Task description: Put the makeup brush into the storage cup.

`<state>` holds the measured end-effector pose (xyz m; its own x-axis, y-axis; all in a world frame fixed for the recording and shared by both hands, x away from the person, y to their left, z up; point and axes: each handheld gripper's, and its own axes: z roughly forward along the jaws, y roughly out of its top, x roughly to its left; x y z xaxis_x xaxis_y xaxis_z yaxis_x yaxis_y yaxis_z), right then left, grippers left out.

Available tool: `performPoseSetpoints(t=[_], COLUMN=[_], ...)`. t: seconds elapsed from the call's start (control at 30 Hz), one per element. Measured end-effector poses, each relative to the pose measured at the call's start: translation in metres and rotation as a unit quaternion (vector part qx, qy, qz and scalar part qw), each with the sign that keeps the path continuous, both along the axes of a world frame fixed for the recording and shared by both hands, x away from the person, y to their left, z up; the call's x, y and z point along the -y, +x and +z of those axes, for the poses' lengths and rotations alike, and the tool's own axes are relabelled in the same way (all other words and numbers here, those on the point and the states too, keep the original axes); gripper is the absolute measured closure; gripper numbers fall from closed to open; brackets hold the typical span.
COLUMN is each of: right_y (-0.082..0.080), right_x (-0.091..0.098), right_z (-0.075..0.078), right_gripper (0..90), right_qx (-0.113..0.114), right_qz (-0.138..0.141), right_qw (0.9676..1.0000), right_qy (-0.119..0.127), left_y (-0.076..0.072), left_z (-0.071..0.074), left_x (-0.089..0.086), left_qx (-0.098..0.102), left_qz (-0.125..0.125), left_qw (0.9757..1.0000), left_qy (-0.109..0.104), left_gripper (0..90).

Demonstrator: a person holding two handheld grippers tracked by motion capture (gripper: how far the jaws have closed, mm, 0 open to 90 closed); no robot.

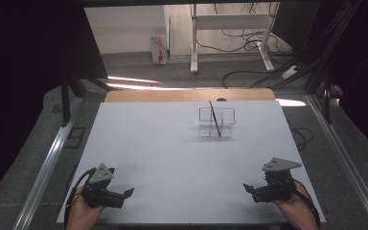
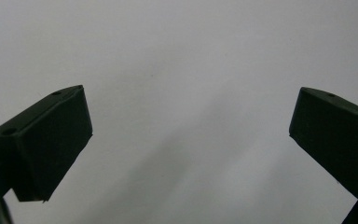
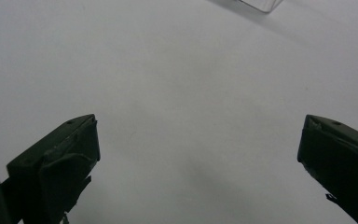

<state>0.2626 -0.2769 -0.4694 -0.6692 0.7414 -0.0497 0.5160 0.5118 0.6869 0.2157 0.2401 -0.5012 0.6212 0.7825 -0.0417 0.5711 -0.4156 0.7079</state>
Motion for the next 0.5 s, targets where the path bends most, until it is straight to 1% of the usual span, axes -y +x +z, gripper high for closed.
performPoseSetpoints(t=[0.17,0.3,0.5], right_y=[-0.0033,-0.0041,-0.0039], right_x=[0.0049,0.0078,0.0084], right_z=[-0.0040,-0.0074,-0.0082], right_gripper=[0.0,0.0,0.0], right_qx=[-0.006,-0.016,-0.019], right_qz=[-0.003,-0.005,-0.007], right_qw=[0.9999,0.9997,0.9997], right_qy=[-0.010,-0.017,-0.015], left_y=[0.0000,0.0000,0.0009], left_z=[-0.0003,-0.0003,0.0002], left_x=[0.0002,0.0000,0.0008], left_qx=[-0.002,-0.001,0.000], left_qz=[0.000,0.000,-0.002], left_qw=[1.0000,1.0000,1.0000], left_qy=[0.000,0.000,0.001], left_gripper=[0.0,0.0,0.0])
